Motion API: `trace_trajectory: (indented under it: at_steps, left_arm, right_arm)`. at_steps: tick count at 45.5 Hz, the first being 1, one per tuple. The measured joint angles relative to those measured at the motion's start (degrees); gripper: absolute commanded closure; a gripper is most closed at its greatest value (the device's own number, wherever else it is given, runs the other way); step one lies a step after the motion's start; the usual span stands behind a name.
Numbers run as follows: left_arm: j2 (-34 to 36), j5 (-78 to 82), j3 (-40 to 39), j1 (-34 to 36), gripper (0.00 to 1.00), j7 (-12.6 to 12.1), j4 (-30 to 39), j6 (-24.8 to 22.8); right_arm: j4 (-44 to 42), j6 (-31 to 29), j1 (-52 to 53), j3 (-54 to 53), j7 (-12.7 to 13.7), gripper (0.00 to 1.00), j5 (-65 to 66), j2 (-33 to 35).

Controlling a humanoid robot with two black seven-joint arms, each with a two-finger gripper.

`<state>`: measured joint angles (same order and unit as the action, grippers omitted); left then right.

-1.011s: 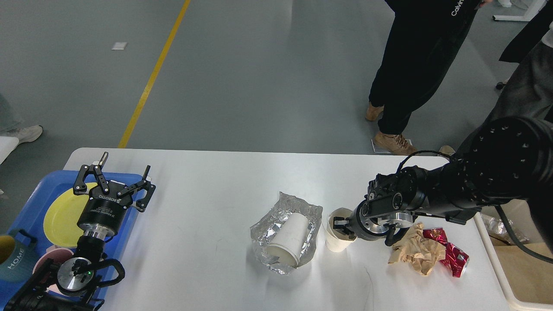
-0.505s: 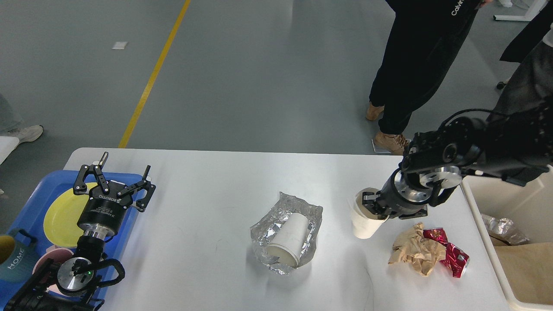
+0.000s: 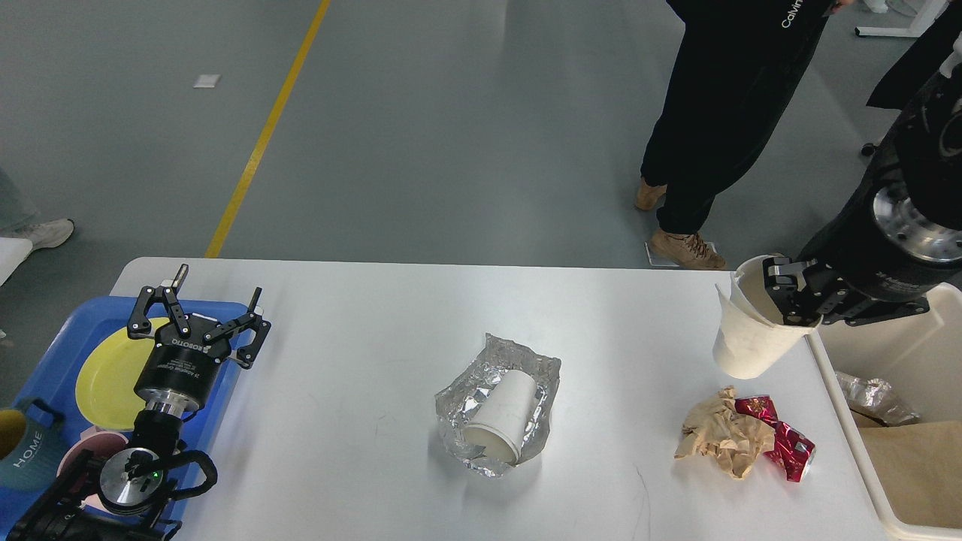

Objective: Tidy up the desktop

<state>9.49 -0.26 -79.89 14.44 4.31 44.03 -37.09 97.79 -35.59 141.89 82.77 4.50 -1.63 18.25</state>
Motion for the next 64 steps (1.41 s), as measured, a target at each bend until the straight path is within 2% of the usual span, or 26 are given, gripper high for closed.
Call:
trace_trajectory:
  at_steps: [12, 17, 26, 31, 36, 42, 50, 59, 64]
  left_arm:
    - [0.0, 0.0, 0.07, -0.01, 0.03, 0.08, 0.0, 0.0]
    - [0.0, 0.0, 0.08, -0.01, 0.03, 0.08, 0.0, 0.0]
    - [0.0, 0.0, 0.09, -0.01, 0.03, 0.08, 0.0, 0.0]
    - [0.0, 0.0, 0.09, -0.01, 0.03, 0.08, 0.01, 0.0]
    - [0.0, 0.0, 0.09, -0.01, 0.03, 0.08, 0.01, 0.0]
    - [0.0, 0.0, 0.09, 0.02, 0.03, 0.08, 0.01, 0.0]
    - [0.0, 0.0, 0.09, 0.03, 0.03, 0.08, 0.01, 0.0]
    - [0.0, 0.0, 0.09, 0.03, 0.03, 0.08, 0.01, 0.0]
    - [0.0, 0.0, 0.09, 0.04, 0.03, 0.08, 0.01, 0.0]
  right_arm:
    - [-1.21, 2.06, -0.92, 9.42, -3.96, 1.0, 0.88, 0.51]
    - [-4.56, 5.97, -6.04, 13.27, -3.97, 1.0, 2.61, 6.64]
    - [-20.29, 11.34, -24.72, 12.45, -3.68, 1.0, 8.55, 22.84]
    - [-29.81, 13.88, -37.25, 4.74, -3.66, 1.0, 9.42, 30.04]
    - [-38.11, 18.69, -51.91, -5.33, -3.66, 1.0, 9.69, 32.95]
    - [-49.02, 24.87, -71.53, -18.67, -3.7, 1.0, 9.72, 30.82]
    - [-66.84, 27.03, -91.63, -31.38, -3.57, 1.0, 9.56, 23.29]
    - [-87.36, 27.38, -107.1, -36.93, -3.32, 1.0, 8.81, 11.14]
    - [-93.29, 27.67, -111.46, -38.04, -3.02, 1.0, 8.77, 7.06]
